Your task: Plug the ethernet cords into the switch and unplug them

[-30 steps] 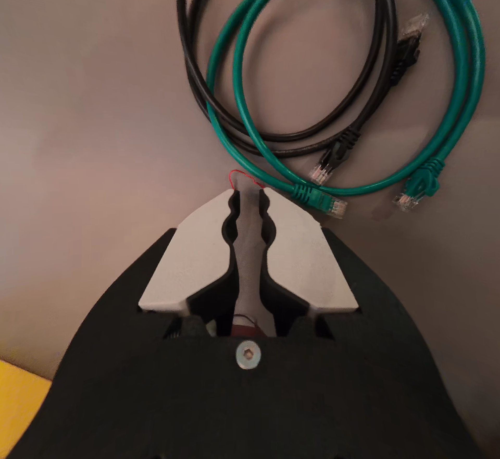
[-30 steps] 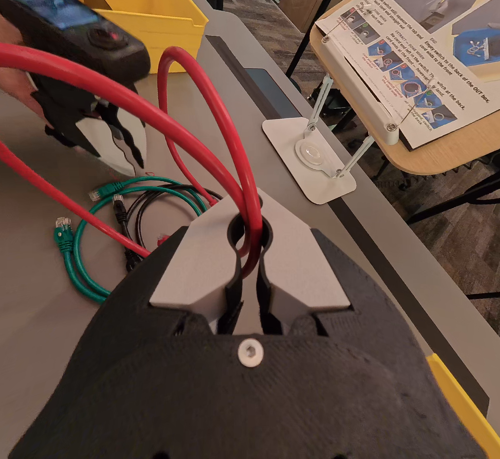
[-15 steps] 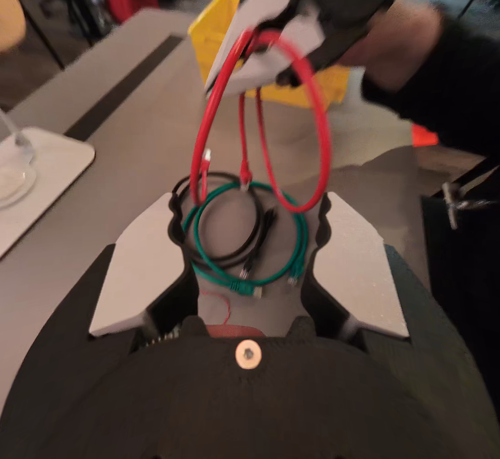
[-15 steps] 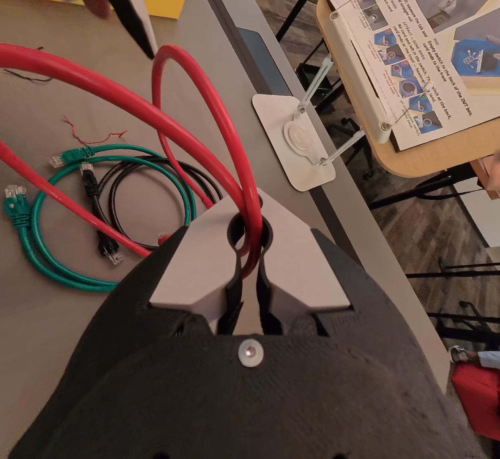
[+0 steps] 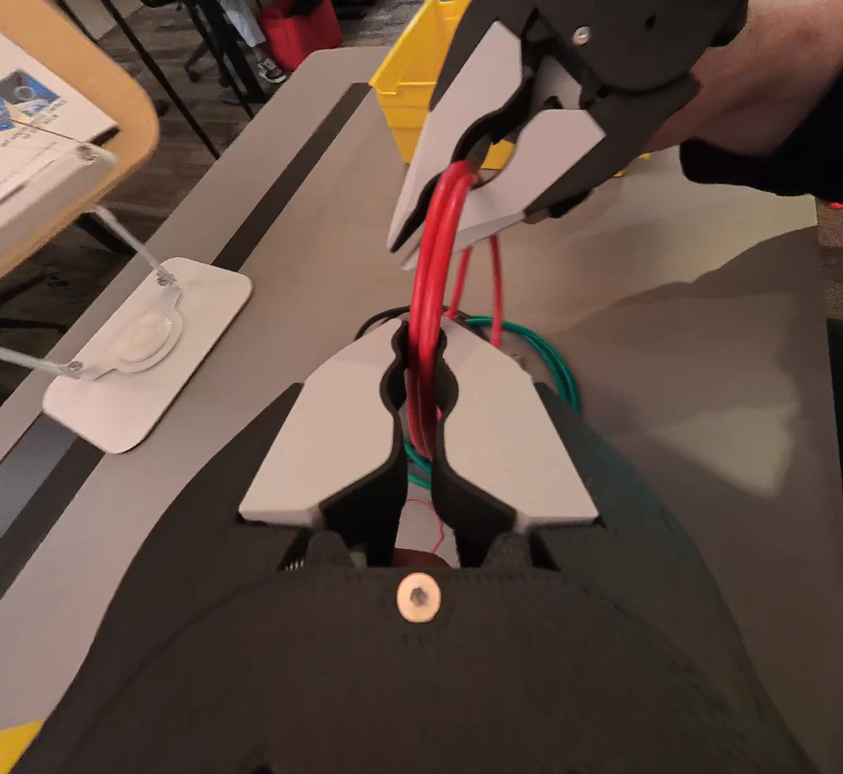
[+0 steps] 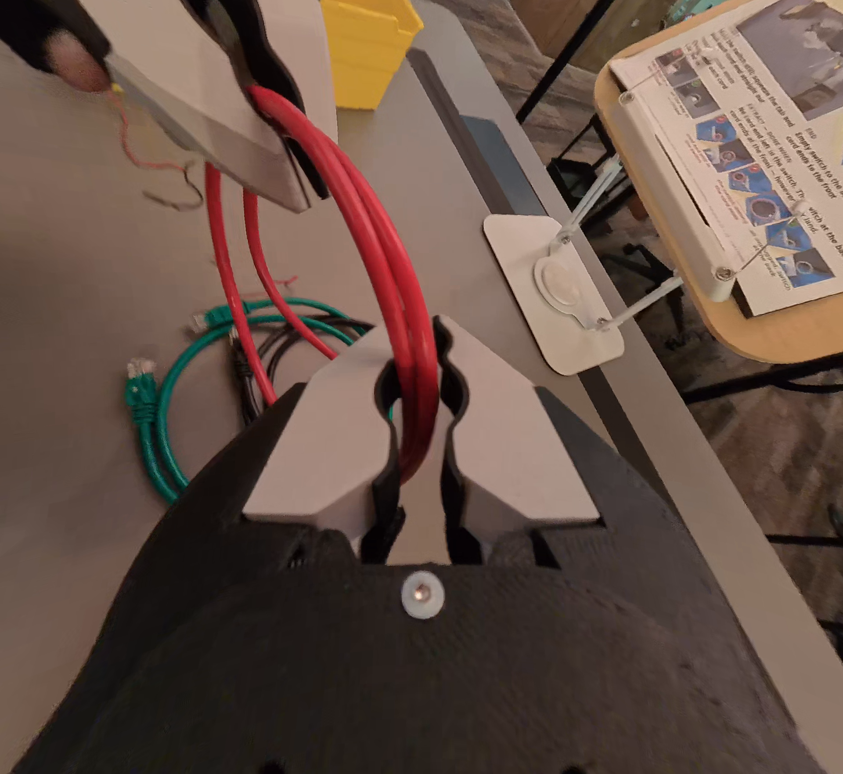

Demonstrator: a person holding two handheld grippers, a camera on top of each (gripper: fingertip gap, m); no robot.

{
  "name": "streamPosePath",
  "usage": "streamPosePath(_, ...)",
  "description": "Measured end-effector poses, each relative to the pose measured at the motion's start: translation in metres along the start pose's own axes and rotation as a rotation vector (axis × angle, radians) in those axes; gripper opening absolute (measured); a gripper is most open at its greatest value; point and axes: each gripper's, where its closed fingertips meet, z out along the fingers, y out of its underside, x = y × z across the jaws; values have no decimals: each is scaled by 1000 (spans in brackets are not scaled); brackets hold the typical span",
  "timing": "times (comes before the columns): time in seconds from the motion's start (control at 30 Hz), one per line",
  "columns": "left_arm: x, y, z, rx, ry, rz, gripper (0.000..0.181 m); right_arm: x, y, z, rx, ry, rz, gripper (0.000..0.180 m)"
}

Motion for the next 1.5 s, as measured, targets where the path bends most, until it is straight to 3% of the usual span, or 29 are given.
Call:
streamPosePath(0.13,-20,-3,-21,4,-73,-9,5,2,-19,-11,102,-23,41,34)
streamPosePath(0.4,-67,2,-68,43,-248,-69,5,0,-37,-26,219,-133,140,22)
streamPosePath(0.63,-84,-6,-94,123,-304,-106,6,-10,61,40,-194,-123,60,33)
streamPosePath(0.8,-88,-4,-94,127,-306,-117,6,8,104,73,-322,-22,139,25)
streamPosePath(0.9,-89,-3,-92,127,-300,-119,6,10,133,90,-424,-49,199,26)
streamPosePath(0.97,-89,-2,-90,121,-297,-118,7,6,144,99,-454,-95,267,18)
streamPosePath(1.03,-89,0,-88,118,-294,-118,6,3,141,102,-437,-150,331,5)
streamPosePath(1.2,-90,0,-88,117,-297,-116,7,9,131,103,-365,-138,322,3)
streamPosePath(1.5,-91,-5,-92,142,-309,-116,7,75,22,23,-38,218,87,2)
